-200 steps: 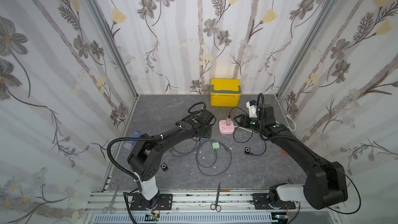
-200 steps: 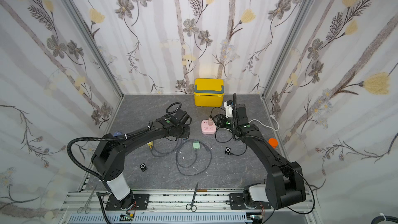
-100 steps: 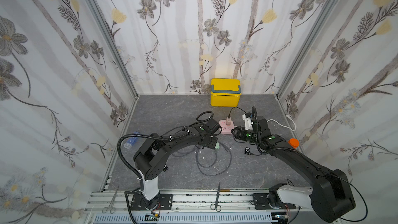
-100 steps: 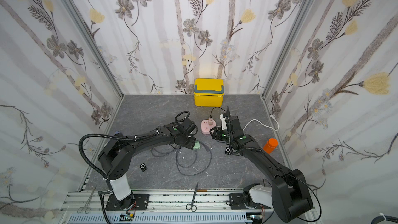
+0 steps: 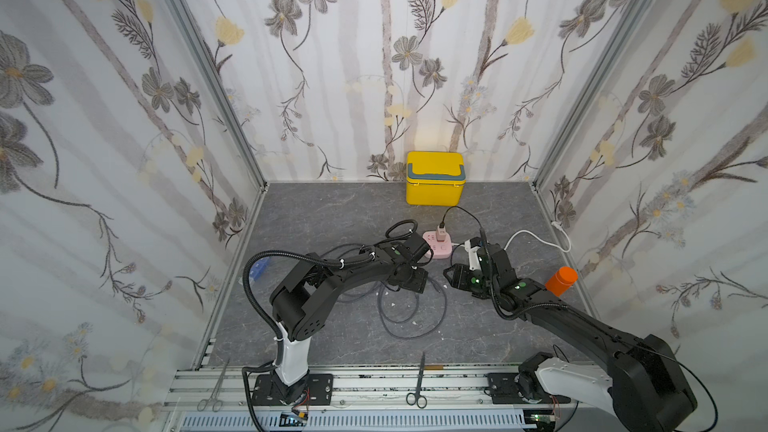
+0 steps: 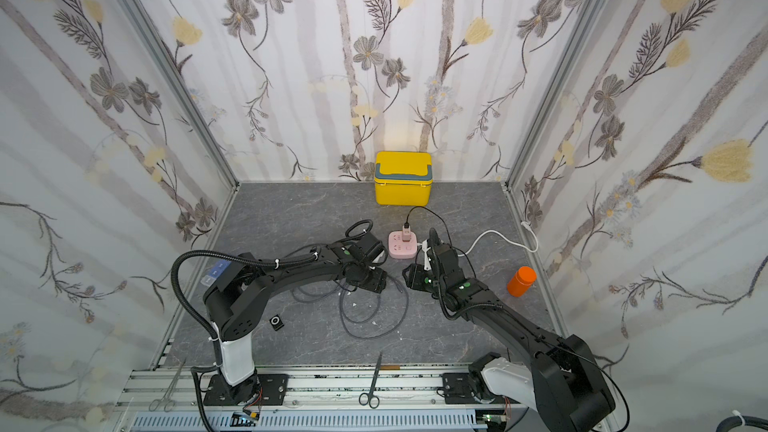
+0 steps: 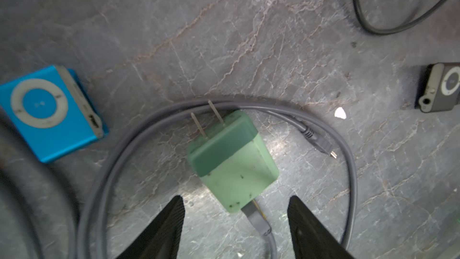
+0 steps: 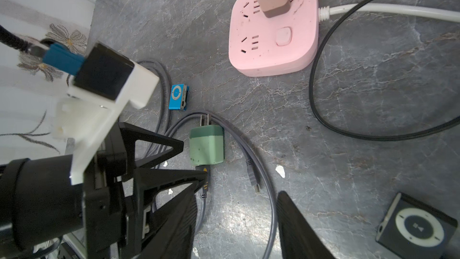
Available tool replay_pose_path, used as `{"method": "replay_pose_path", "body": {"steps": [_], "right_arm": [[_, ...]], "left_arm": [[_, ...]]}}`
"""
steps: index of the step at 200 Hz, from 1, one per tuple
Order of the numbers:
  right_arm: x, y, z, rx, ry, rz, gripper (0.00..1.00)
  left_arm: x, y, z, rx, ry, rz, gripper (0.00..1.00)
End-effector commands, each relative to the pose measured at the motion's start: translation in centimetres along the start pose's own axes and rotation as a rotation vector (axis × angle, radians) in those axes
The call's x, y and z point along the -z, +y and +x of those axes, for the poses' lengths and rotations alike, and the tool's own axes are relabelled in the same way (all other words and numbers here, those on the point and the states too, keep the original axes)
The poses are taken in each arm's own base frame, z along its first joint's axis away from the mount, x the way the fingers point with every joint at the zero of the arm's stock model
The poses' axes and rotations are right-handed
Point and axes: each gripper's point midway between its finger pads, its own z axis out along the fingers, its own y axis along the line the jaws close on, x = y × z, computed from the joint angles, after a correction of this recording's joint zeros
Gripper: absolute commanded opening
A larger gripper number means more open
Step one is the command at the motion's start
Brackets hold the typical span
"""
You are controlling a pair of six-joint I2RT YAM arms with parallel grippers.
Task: Charge mp3
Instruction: Pick up the plug from the center of the board.
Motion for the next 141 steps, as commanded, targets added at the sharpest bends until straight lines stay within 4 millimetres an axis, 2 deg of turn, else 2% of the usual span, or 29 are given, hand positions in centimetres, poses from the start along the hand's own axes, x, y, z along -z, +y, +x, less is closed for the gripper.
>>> {"method": "replay_pose_path", "body": {"steps": [1, 50, 72, 75, 82, 100, 114, 141], "right_arm": [[0.3, 0.0, -0.8, -0.023, -0.081, -0.001, 0.50], [0.7, -0.9, 1.0, -0.034, -0.134, 0.017, 0.47], [0.9, -1.1, 1.8, -0.044, -0.156, 0.019, 0.47], [0.9, -1.2, 2.0, -0.045, -0.158, 0.020, 0.47], [0.9, -1.2, 2.2, -0.044, -0.168, 0.016, 0.47], [1.0, -1.2, 2.6, -0.028, -0.191, 0.004, 0.47], [1.0, -1.1, 3.0, -0.030, -0.192, -0.010, 0.47], [1.0, -0.4, 3.7, -0.051, -0.200, -0.091, 0.49]], "left_arm": [[-0.3, -1.2, -1.1, 0.132, -0.035, 0.063, 0.69], [-1.4, -0.6, -1.3, 0.232, -0.048, 0.025, 0.65], [-2.4, 0.8, 0.1, 0.233, -0.015, -0.063, 0.63], [-2.0, 0.4, -0.7, 0.231, -0.033, -0.060, 0.62], [-2.2, 0.7, -0.6, 0.234, -0.035, -0.082, 0.61], [-2.9, 1.2, -0.2, 0.255, -0.033, -0.099, 0.50], [-3.1, 1.0, -0.4, 0.269, -0.038, -0.085, 0.37], [-1.3, 0.1, -2.0, 0.290, -0.103, -0.042, 0.26]]}}
